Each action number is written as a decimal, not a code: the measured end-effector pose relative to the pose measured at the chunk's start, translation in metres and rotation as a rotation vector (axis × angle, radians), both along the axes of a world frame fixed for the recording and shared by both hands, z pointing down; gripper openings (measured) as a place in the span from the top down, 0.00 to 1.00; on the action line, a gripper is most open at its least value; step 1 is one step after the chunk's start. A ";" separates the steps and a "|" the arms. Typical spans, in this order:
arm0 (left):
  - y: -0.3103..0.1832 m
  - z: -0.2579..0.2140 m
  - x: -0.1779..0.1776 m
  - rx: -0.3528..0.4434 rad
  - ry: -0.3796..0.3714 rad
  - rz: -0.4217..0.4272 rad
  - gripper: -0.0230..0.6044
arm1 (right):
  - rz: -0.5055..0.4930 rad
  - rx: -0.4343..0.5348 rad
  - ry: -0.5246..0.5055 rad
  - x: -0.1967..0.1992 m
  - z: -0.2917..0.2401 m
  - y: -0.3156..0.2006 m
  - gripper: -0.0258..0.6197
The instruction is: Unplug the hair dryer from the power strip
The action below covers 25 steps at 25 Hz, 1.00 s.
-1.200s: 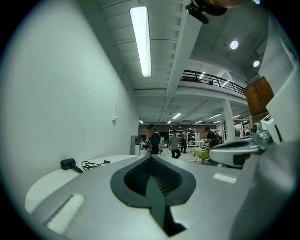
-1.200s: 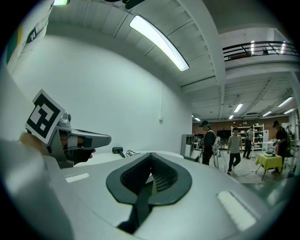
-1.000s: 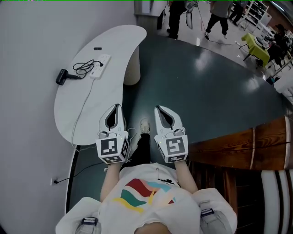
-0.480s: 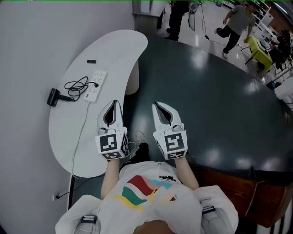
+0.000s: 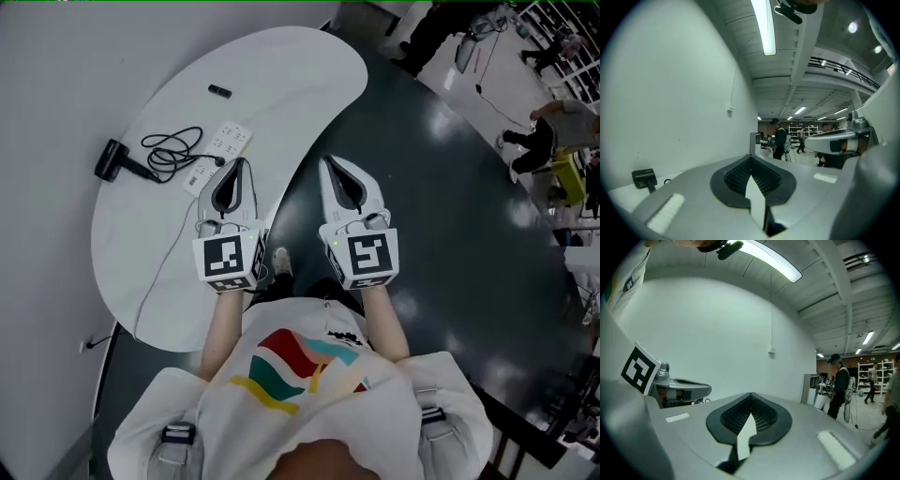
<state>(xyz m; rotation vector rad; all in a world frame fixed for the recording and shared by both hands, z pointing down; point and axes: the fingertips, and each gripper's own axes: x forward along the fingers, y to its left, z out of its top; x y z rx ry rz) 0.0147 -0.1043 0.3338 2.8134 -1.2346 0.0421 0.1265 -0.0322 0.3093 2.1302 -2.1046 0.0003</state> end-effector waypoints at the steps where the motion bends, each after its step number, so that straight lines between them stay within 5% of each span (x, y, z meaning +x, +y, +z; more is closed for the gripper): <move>1: -0.008 0.001 -0.003 -0.005 -0.001 -0.026 0.97 | -0.026 -0.005 -0.004 -0.001 0.002 -0.010 0.94; 16: -0.062 -0.010 -0.077 0.011 -0.019 -0.477 0.96 | -0.418 0.007 -0.041 -0.023 -0.004 -0.109 0.94; 25: -0.072 0.010 -0.089 -0.024 -0.089 -0.503 0.96 | -0.488 -0.016 -0.061 -0.045 0.009 -0.130 0.94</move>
